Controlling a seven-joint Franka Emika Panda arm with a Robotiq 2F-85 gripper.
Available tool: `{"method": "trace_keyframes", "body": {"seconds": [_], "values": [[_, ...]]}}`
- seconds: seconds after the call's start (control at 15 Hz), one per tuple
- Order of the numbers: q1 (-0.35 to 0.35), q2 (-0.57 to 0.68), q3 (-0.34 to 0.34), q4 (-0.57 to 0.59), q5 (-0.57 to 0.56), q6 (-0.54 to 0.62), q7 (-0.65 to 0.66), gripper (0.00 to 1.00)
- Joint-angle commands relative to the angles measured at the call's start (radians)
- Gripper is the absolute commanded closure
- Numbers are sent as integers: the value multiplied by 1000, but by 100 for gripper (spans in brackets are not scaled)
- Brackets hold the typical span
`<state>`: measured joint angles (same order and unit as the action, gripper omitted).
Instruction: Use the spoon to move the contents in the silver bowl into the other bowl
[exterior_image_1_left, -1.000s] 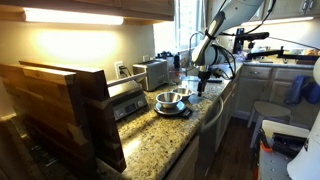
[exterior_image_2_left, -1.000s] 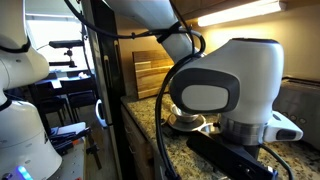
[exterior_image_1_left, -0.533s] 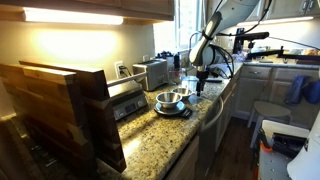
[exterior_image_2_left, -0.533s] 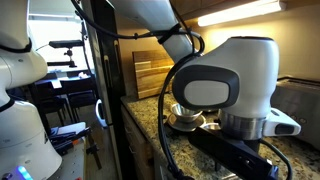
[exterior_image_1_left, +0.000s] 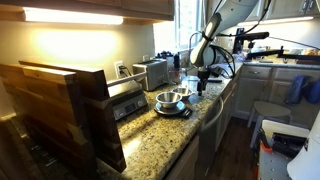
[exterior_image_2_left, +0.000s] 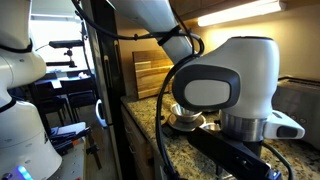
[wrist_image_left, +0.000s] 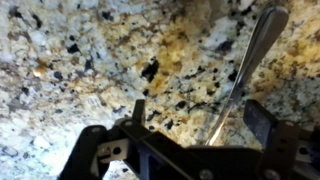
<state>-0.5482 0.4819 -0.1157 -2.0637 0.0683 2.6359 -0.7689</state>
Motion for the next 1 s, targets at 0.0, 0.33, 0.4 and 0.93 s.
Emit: {"method": "trace_keyframes", "body": {"seconds": [0.0,0.33,0.4,0.93], "values": [[48,-11,-38,0,-30,-37,82,0],[73,-7,-49,4,-44,-44,144,1],[76,-6,-51,4,-48,-45,155,3],[76,-3,-52,6,-59,-45,197,24]]}}
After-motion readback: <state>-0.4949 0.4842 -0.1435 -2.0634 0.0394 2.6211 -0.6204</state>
